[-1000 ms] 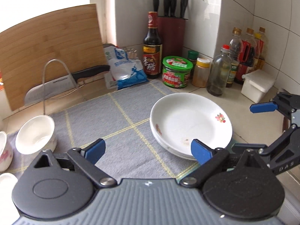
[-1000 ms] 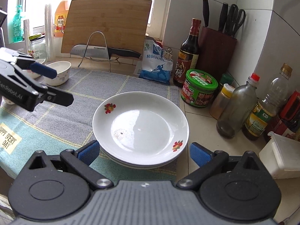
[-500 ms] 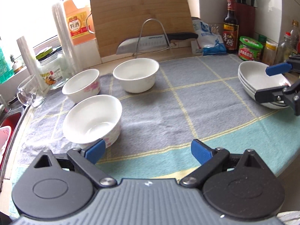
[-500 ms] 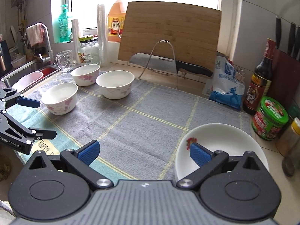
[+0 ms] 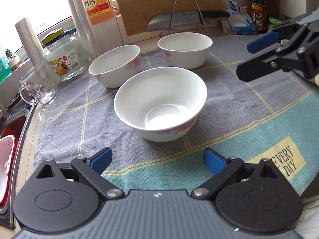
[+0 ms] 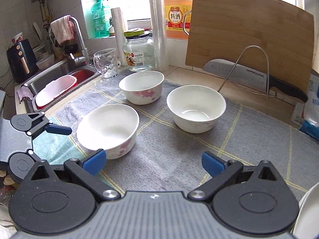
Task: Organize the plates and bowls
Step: 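Move the right tool to a white bowl on the mat, then grasp the white bowl rim with the right tool and lift it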
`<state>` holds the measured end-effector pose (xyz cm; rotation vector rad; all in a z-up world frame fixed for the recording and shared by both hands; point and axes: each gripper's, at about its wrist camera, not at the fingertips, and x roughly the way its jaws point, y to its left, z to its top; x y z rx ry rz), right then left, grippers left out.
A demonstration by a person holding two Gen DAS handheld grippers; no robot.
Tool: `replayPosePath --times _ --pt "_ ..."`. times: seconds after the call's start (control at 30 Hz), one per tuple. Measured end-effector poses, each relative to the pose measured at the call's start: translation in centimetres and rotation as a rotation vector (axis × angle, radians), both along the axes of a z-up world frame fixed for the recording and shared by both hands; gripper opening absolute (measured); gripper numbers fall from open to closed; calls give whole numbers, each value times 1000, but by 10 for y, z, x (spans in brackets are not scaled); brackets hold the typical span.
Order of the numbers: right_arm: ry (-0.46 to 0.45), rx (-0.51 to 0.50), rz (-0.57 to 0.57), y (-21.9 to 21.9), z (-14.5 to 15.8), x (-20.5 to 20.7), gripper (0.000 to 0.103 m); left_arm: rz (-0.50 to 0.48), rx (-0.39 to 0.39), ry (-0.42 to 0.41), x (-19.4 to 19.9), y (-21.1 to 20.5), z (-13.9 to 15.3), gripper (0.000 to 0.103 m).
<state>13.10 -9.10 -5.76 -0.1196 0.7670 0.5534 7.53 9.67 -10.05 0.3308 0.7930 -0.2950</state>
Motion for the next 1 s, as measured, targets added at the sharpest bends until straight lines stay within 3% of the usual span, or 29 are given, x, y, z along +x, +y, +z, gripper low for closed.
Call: replayPosePath --times 0.27,0.53,1.0 --pt "62 9 -3 52 -13 31 103 -100 -16 -35 10 9 -6 97" --pt "98 -1 67 77 -21 53 102 -91 -52 -49 17 13 -7 97" --pt "144 20 131 85 -27 66 83 -148 -104 -61 20 10 -1 81"
